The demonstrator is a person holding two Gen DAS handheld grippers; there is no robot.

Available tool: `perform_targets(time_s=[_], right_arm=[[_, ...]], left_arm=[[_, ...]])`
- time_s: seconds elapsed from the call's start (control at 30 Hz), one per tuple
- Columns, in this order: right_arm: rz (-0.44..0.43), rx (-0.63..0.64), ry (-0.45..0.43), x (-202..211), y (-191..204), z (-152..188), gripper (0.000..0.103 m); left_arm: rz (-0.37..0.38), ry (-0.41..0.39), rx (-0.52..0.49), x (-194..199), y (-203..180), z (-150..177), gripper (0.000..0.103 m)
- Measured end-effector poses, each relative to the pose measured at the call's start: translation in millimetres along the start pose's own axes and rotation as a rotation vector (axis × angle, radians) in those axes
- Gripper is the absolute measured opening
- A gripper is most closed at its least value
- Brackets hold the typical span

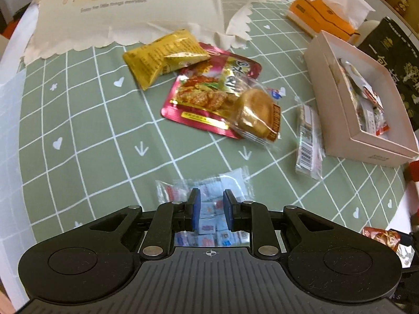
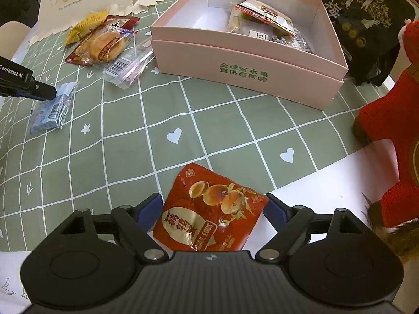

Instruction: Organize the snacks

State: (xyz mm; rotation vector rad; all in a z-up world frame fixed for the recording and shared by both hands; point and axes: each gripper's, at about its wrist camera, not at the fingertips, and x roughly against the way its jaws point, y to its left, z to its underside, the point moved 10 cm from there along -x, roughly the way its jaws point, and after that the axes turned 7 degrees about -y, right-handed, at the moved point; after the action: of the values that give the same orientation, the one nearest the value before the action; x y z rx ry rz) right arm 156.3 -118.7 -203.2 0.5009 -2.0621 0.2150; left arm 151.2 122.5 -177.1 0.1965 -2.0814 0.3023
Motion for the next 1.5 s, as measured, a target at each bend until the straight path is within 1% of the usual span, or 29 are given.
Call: perform_targets(time_s=[0.17, 0.23, 0.3, 0.33, 0.4, 0.67, 0.77, 0.83, 0.93, 1.0, 1.07, 1.1, 1.23, 1.3, 1.37, 1.5], right_arm=[[0.000, 0.000, 0.003, -0.7, 1.0, -0.5, 0.085], [-0.003, 0.001, 0.005, -0.8, 1.1, -0.3, 0.085], [-0.012, -0.012, 0.005, 0.0, -0.9, -0.2, 0.085], [-0.012, -0.020, 0.005, 0.5, -2.7, 0.3, 0.085], [-0.005, -0.035, 0.010, 1.2, -9.0, 1.2, 0.085], [0.012, -0.085, 0.005, 14.4, -34.4, 8.4, 0.085], [0.019, -0.098, 0.007, 17.0, -42.0, 12.7, 0.085], [0.030, -0.107, 0.015, 16.4, -47.7, 17.2, 0.085], [0.024, -0.133, 0.026, 15.2, -52.7, 22.5, 0.085], [0.034, -0.151, 0.027, 15.6, -55.4, 24.6, 0.085], [0.051, -0.201, 0.028, 16.1, -61.7, 26.7, 0.085], [0.066, -0.245, 0.022, 16.8, -66.3, 27.0, 0.085], [0.135, -0.505, -0.021, 23.9, -91.1, 32.7, 0.085], [0.149, -0.576, -0.032, 26.5, -98.1, 35.8, 0.085], [0.157, -0.598, -0.037, 27.5, -99.8, 37.4, 0.085], [0.177, -0.564, -0.032, 24.6, -98.1, 36.9, 0.086]], left_arm=[[-0.009, 0.001, 0.036, -2.8, 11.0, -0.6, 0.023], [0.002, -0.004, 0.046, -3.1, 9.8, -0.5, 0.026], [0.015, -0.008, 0.038, -3.6, 3.3, 0.3, 0.033], [0.021, -0.008, 0.032, -3.9, -0.9, 1.1, 0.033], [0.046, -0.002, 0.015, -4.6, -15.0, 5.3, 0.033], [0.249, 0.077, -0.054, -2.4, -106.1, 44.2, 0.033], [0.308, 0.098, -0.094, 1.0, -138.5, 56.8, 0.033], [0.335, 0.109, -0.118, 1.0, -152.9, 63.1, 0.033], [0.361, 0.122, -0.147, 3.5, -168.0, 71.7, 0.033], [0.364, 0.124, -0.156, 4.8, -171.5, 73.1, 0.032], [0.361, 0.121, -0.163, 6.1, -172.0, 72.6, 0.032], [0.360, 0.120, -0.164, 6.5, -171.8, 71.9, 0.032], [0.348, 0.100, -0.186, 13.9, -165.8, 68.5, 0.032], [0.333, 0.081, -0.208, 19.9, -159.9, 65.1, 0.032], [0.302, 0.061, -0.233, 26.0, -149.8, 62.8, 0.032], [0.239, 0.054, -0.251, 35.0, -125.7, 62.5, 0.032]])
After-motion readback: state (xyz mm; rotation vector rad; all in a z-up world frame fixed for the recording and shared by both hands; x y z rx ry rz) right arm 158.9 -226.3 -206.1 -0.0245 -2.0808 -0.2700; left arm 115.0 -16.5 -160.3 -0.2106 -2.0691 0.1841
